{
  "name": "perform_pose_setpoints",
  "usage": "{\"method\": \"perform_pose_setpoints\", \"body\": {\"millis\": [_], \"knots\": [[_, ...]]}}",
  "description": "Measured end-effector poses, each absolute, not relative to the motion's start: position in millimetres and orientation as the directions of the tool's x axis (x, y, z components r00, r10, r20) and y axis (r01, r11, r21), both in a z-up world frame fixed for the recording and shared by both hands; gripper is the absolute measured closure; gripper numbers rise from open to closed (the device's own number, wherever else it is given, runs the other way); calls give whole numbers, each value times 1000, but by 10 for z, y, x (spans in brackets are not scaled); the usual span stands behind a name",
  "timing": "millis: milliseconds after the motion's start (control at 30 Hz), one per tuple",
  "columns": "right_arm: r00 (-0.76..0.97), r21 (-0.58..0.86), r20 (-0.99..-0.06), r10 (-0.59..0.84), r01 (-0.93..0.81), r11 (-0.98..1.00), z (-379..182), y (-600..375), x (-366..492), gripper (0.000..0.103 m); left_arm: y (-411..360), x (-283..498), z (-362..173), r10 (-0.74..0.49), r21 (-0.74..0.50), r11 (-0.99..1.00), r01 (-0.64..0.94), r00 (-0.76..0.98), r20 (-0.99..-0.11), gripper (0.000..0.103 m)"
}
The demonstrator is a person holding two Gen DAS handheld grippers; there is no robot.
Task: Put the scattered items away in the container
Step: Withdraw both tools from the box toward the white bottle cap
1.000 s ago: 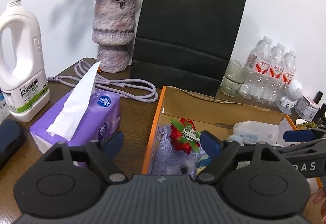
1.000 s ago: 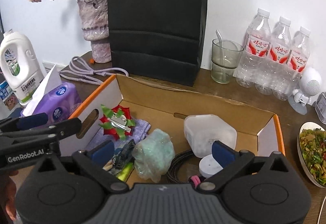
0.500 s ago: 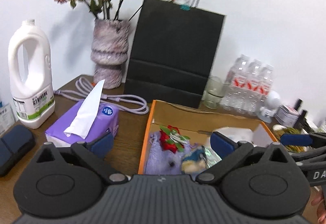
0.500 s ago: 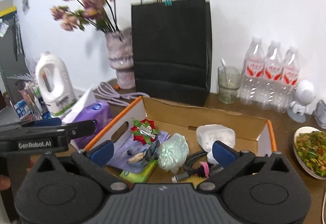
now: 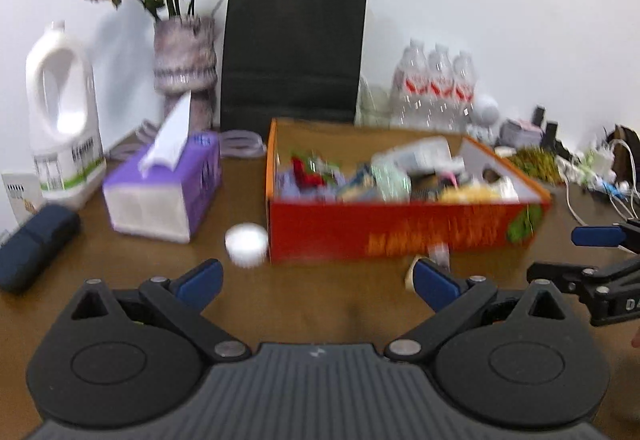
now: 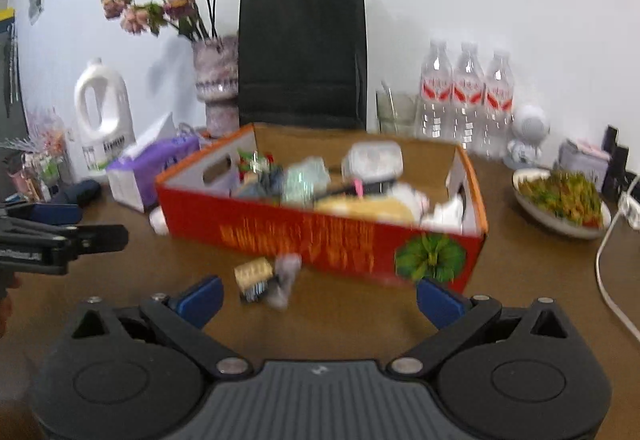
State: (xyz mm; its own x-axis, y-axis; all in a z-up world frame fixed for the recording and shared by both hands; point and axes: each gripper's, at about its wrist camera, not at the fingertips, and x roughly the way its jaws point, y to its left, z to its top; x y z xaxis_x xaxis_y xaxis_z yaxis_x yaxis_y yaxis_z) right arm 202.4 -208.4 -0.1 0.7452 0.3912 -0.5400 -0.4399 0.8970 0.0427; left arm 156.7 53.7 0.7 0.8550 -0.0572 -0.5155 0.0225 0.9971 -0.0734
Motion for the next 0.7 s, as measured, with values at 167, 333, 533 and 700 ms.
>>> {"method": "perform_pose_setpoints", "body": {"millis": [167,333,533,700], "knots": [[726,39,-585,362,-421,906,-266,-2028,1976,0,583,1447,-193,-57,-48,998,37,831,-553,0],[727,32,-599,336,-397,917,-359,-1952,2007,0,717,1518,-233,-48,-55,998,21,828,-559,0],[766,-34,-591,252,-335,942,-368,-1822,2261,2,890,1822,-260,15,-23,999,-34,821,-571,0],[746,-7,-621,241,-313,950,-457,-1732,2550,4,1003,2147,-336,62,17,998,-64,805,-589,0]]}}
